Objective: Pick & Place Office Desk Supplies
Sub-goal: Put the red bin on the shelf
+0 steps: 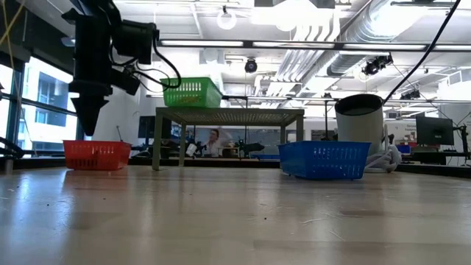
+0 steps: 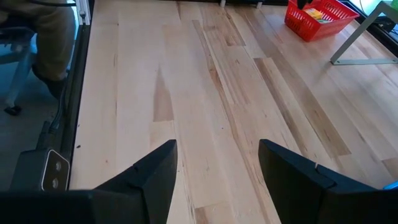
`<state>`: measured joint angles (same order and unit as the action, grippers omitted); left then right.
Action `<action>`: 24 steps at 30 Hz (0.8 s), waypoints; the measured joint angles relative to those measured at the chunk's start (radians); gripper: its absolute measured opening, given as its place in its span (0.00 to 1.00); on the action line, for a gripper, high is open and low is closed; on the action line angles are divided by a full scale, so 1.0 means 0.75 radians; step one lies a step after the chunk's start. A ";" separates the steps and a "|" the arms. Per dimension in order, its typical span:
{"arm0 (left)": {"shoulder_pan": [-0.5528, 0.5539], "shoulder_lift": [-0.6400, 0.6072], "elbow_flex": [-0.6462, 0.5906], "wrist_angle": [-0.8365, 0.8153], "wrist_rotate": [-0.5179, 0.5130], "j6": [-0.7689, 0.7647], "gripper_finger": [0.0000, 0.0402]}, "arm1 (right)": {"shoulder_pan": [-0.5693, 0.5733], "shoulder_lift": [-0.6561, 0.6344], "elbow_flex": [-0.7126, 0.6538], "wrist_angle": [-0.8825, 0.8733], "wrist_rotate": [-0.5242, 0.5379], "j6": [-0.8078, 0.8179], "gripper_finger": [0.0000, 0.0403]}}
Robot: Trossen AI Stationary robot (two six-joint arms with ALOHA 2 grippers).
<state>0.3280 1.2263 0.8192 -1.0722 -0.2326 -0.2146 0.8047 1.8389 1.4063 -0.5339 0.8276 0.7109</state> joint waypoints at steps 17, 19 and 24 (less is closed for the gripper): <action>-0.114 0.000 0.000 0.010 0.069 0.032 0.36 | 0.000 0.000 0.000 0.000 0.003 -0.007 0.53; -0.140 0.000 0.000 0.011 0.060 0.012 0.36 | 0.000 0.000 0.000 0.000 0.005 -0.008 0.53; -0.195 0.001 0.011 0.010 0.061 -0.223 0.36 | 0.000 0.000 0.000 -0.001 0.004 -0.011 0.53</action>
<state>0.1820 1.2266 0.8277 -1.0646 -0.1872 -0.3816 0.8047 1.8389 1.4063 -0.5343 0.8303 0.7027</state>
